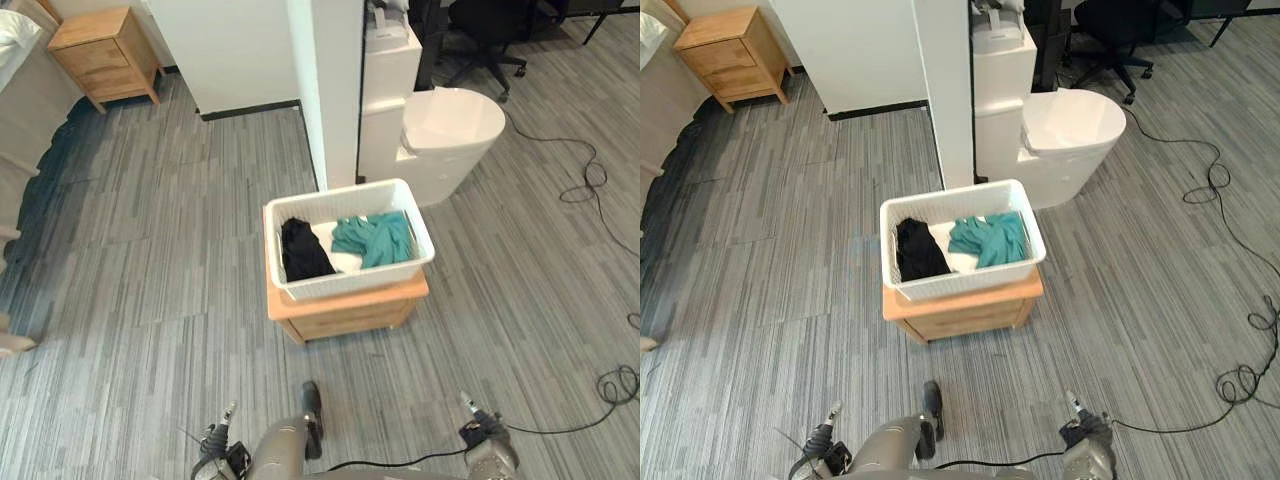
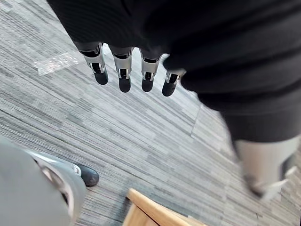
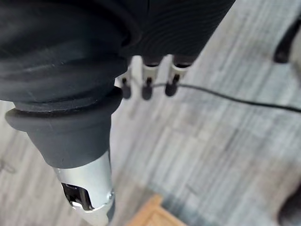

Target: Pick up the laundry basket with both hands and put the clothes into the washing machine.

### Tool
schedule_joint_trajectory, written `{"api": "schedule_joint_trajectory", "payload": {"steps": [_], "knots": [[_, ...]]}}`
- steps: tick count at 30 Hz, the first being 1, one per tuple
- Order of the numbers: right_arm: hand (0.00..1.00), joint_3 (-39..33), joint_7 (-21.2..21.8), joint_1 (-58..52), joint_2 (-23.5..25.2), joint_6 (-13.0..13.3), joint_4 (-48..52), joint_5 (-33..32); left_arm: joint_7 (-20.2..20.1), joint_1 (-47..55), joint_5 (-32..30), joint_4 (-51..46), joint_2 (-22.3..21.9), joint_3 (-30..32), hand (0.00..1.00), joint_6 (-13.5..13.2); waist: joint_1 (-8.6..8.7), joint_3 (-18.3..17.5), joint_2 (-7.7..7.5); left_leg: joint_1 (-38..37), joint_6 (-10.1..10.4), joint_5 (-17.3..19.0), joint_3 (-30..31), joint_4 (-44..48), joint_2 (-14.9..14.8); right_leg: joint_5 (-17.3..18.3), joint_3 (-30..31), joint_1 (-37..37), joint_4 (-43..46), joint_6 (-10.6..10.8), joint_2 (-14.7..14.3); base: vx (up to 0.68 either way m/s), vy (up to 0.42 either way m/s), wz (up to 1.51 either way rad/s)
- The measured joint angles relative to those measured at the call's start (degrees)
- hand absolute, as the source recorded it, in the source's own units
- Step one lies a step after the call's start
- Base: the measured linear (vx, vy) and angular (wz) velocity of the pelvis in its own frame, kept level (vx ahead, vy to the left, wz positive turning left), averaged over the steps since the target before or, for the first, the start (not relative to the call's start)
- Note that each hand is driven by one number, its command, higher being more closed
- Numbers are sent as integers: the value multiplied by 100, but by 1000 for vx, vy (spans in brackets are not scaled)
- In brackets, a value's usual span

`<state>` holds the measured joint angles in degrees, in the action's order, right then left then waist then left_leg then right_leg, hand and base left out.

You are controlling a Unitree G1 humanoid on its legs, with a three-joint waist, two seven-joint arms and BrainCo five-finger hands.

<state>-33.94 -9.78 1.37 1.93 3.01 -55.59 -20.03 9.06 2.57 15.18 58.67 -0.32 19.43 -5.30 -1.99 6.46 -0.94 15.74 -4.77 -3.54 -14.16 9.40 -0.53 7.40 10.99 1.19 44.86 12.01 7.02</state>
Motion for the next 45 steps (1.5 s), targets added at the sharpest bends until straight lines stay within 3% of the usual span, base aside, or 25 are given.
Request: {"api": "schedule_joint_trajectory", "payload": {"steps": [2, 4, 5, 7, 9, 10, 11, 12, 15, 20, 25, 26, 33, 39, 45], "knots": [[0, 234, 2, -7, 145, -45, 17, 40, 1, -124, -1, -8, -65, -156, 0, 3, -29, 19, 126, -579, -3, 17, 7, -155, -140, 165, -248, 431, 305, -85, -5, 455, 214, -52], [0, 364, 0, -27, 179, -45, 48, 38, 13, -382, -2, -13, -177, -209, 0, -4, -20, -72, 397, -916, 62, 250, -4, -283, -407, 357, -734, 977, 81, -300, -110, 367, 141, -29], [0, 357, -9, -48, 184, -40, 67, 38, 67, -725, -2, -4, -163, -323, 0, -20, 17, -30, 499, -1197, 206, 553, 34, -545, -454, 440, -925, 1358, -777, -217, -233, 353, 75, 12], [0, 354, -35, -51, 192, -43, 11, 43, 103, -915, -2, -5, -82, -356, 0, -26, 164, -36, 286, -1263, 210, 555, 143, -628, -326, 413, -868, 1470, -1642, -235, -194, 241, -57, 51], [0, 323, -94, -118, 195, -21, -105, 47, 128, -984, 3, -3, -52, -309, 0, -33, 327, -26, 36, -1468, 336, 634, 382, -686, -104, -224, -605, 1396, -2893, -460, -196, 221, -137, 76], [0, 324, -132, -131, 206, -10, -156, 47, 142, -956, 4, -5, -39, -282, 0, -35, 335, -12, -26, -1503, 402, 677, 441, -684, -35, -519, -531, 1351, -3070, -538, -166, 150, -146, 51], [0, 325, -151, -120, 150, 8, -252, 46, 161, -925, 9, 23, -15, -217, 0, -35, 344, 49, -42, -1585, 501, 746, 520, -699, -45, -567, -583, 1285, -3069, -669, -173, 170, -170, 33], [0, 341, -160, -55, 77, 66, -260, 46, 231, -787, 9, 32, -143, -113, 0, -35, 311, 28, 136, -1627, 598, 757, 537, -760, -201, -554, -656, 1215, -3191, -738, -314, 226, -192, 13], [0, 440, -204, 109, -43, 104, -247, 42, 277, -479, 13, 112, -191, -87, 0, -27, 286, 23, 290, -1646, 770, 708, 546, -927, -425, -573, -752, 1212, -3329, -820, -530, 168, -150, -1], [0, 563, -373, 127, -155, 239, 285, 30, 392, -225, 134, 316, -176, 361, 0, -7, 292, 88, 183, -1660, 880, 646, 574, -1106, -543, -646, -785, 1167, -3566, -945, -709, 78, -73, -1], [0, 586, -513, -416, -159, 311, 2105, 53, 507, 25, 216, 249, -86, 1047, 0, 4, 297, 102, 179, -1640, 896, 661, 410, -1145, -527, -769, -610, 1169, -3784, -960, -697, 5, 22, -15], [0, 564, -566, -720, -161, 346, 2825, 297, 561, 94, 228, 235, -16, 1432, 0, 9, 324, 117, 186, -1592, 897, 681, 364, -1144, -525, -816, -584, 1189, -3874, -944, -693, -14, 17, -10], [0, -170, -814, -1022, -279, 356, 4160, 792, 658, 166, 194, 147, 403, 2634, 0, 117, 463, 236, 359, -1364, 894, 681, 328, -1127, -526, -927, -554, 1368, -4028, -965, -701, 2, -1, -5], [0, -388, -899, -274, -1031, 477, 4310, 938, 626, -202, -22, -102, 1279, 2428, 0, 91, 576, 333, 519, -1208, 892, 673, 332, -1056, -475, -1093, -516, 1423, -4228, -961, -688, 7, 2, -3], [0, 513, -754, 371, -1758, 550, 4005, 939, 587, -748, -216, -732, 1642, 1102, 0, -37, 588, 449, 629, -1140, 896, 667, 306, -995, -446, -1242, -502, 1401, -4413, -953, -654, -8, 1, -3]]}}
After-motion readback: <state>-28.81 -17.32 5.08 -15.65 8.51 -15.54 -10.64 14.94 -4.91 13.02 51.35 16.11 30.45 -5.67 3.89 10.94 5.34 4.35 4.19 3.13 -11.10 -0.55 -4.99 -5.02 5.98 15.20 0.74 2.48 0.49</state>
